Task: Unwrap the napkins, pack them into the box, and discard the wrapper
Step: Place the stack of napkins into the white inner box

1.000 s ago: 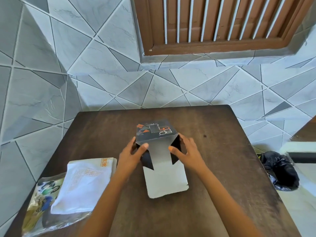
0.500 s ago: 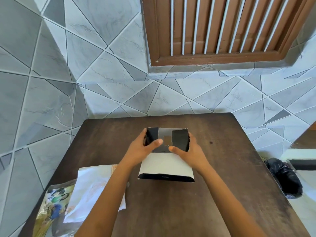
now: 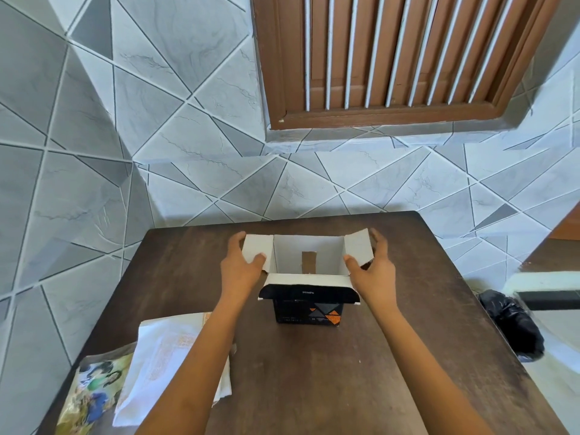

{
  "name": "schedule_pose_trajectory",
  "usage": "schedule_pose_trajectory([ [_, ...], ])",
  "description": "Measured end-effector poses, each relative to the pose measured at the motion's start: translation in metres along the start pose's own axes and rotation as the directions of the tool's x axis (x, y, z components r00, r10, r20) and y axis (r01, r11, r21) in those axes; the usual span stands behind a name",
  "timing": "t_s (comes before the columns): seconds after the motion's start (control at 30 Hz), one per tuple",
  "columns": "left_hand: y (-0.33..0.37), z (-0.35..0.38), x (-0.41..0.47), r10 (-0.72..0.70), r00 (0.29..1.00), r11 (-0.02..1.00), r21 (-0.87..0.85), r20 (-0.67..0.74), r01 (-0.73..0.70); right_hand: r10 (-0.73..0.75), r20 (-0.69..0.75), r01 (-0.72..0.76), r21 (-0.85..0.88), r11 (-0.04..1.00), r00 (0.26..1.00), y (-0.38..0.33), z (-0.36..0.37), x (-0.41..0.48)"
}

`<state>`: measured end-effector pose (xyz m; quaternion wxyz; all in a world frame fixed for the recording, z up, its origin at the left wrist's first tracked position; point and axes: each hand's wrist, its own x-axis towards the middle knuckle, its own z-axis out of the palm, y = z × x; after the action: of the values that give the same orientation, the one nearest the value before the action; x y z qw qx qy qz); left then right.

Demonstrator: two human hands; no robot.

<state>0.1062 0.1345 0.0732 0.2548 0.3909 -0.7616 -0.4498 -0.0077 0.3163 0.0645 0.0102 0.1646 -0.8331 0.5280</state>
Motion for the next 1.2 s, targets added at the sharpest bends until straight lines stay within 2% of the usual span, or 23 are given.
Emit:
schedule_pose_trajectory([
  [0.03, -0.001, -0.001, 0.000, -0.002, 1.000, 1.000, -0.001, 0.009, 0.002, -0.041, -0.024, 0.040, -0.015, 0.999, 0.999, 0.001, 0.001, -0.001],
  [0.1, -0.003, -0.002, 0.003, 0.089, 0.996, 0.989, 0.117, 0.024, -0.091, -0.245, -0.098, 0.215, -0.244, 0.945, 0.965, 0.003, 0.004, -0.003],
  [0.17, -0.004, -0.002, 0.005, 0.211, 0.976, 0.925, 0.311, 0.059, -0.219, -0.455, -0.041, 0.375, -0.506, 0.777, 0.889, 0.004, 0.006, -0.001],
  [0.2, -0.004, -0.002, 0.007, 0.240, 0.966, 0.899, 0.354, 0.093, -0.257, -0.510, 0.023, 0.429, -0.574, 0.697, 0.860, 0.005, 0.006, 0.001],
  [0.27, -0.004, -0.001, 0.007, 0.270, 0.947, 0.892, 0.323, 0.176, -0.315, -0.537, 0.092, 0.455, -0.662, 0.596, 0.838, 0.007, 0.004, 0.003],
  [0.4, -0.001, 0.001, 0.004, 0.249, 0.945, 0.898, 0.316, 0.213, -0.307, -0.346, 0.043, 0.246, -0.785, 0.569, 0.937, 0.017, -0.002, 0.002],
  [0.53, -0.002, 0.004, 0.007, 0.211, 0.926, 0.874, 0.364, 0.313, -0.322, -0.287, 0.091, 0.244, -0.792, 0.560, 0.954, 0.029, -0.008, 0.000],
  [0.67, -0.001, -0.001, 0.012, 0.169, 0.888, 0.904, 0.292, 0.427, -0.312, -0.172, 0.206, 0.268, -0.782, 0.563, 0.963, 0.024, -0.015, 0.002],
  [0.73, 0.002, -0.005, 0.014, 0.135, 0.869, 0.915, 0.277, 0.476, -0.294, -0.064, 0.302, 0.269, -0.708, 0.653, 0.951, 0.018, -0.018, 0.003],
  [0.8, 0.005, -0.009, 0.014, 0.102, 0.852, 0.930, 0.254, 0.513, -0.265, -0.022, 0.415, 0.234, -0.468, 0.852, 0.910, 0.019, -0.020, 0.003],
  [0.87, 0.007, -0.011, 0.013, 0.071, 0.829, 0.947, 0.224, 0.555, -0.232, -0.035, 0.553, 0.198, -0.238, 0.951, 0.832, 0.017, -0.021, 0.001],
  [0.93, 0.007, -0.014, 0.012, 0.042, 0.798, 0.948, 0.228, 0.601, -0.222, -0.053, 0.608, 0.216, -0.197, 0.956, 0.792, 0.017, -0.023, 0.000],
  [1.03, 0.004, -0.013, 0.012, 0.034, 0.770, 0.913, 0.294, 0.637, -0.283, -0.055, 0.557, 0.260, -0.295, 0.919, 0.829, 0.017, -0.021, 0.004],
  [1.13, -0.003, -0.009, 0.011, 0.147, 0.816, 0.855, 0.342, 0.559, -0.389, -0.128, 0.476, 0.348, -0.409, 0.843, 0.870, 0.012, -0.016, 0.005],
  [1.2, -0.007, -0.006, 0.008, 0.199, 0.844, 0.857, 0.329, 0.498, -0.396, -0.188, 0.421, 0.373, -0.416, 0.830, 0.888, 0.011, -0.013, 0.003],
])
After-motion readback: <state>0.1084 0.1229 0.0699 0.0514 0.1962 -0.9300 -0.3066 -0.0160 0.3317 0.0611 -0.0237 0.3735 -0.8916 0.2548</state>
